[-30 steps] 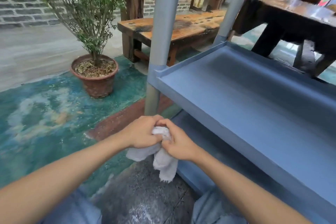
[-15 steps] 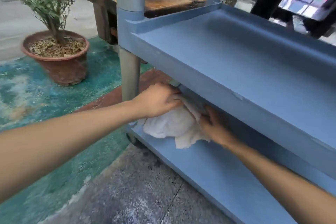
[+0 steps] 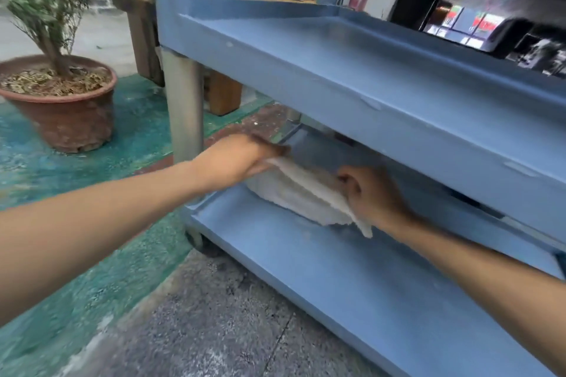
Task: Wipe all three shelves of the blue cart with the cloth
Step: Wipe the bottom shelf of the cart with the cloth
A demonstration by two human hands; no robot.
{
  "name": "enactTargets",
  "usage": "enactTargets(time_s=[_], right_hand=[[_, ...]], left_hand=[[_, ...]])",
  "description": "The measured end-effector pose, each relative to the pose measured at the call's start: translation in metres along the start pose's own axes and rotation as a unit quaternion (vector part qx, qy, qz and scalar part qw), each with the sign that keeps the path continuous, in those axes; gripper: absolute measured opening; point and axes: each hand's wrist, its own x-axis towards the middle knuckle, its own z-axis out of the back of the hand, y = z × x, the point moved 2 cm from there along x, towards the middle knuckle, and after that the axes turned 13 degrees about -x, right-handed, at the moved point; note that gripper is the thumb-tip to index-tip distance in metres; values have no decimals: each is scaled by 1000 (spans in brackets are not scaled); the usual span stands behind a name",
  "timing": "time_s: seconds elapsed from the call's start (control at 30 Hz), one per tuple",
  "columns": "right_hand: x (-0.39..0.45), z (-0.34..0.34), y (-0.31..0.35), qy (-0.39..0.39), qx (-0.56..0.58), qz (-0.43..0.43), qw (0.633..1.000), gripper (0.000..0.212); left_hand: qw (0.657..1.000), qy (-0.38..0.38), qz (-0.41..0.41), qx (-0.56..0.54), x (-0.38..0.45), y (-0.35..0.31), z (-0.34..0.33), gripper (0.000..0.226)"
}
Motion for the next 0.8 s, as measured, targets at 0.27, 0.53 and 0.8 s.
enactTargets(time_s=[0.27, 0.53, 0.8], right_hand=[[-77, -83, 2, 266, -17, 102, 958, 43], [-69, -84, 44, 217, -51, 207, 952, 45], [-47, -133, 67, 265, 21, 343, 901, 49]], left_hand=[[980, 194, 41, 24, -98, -7, -88, 40], [969, 209, 110, -76, -81, 1, -70, 62], [913, 116, 391, -21, 7, 78, -82, 65]])
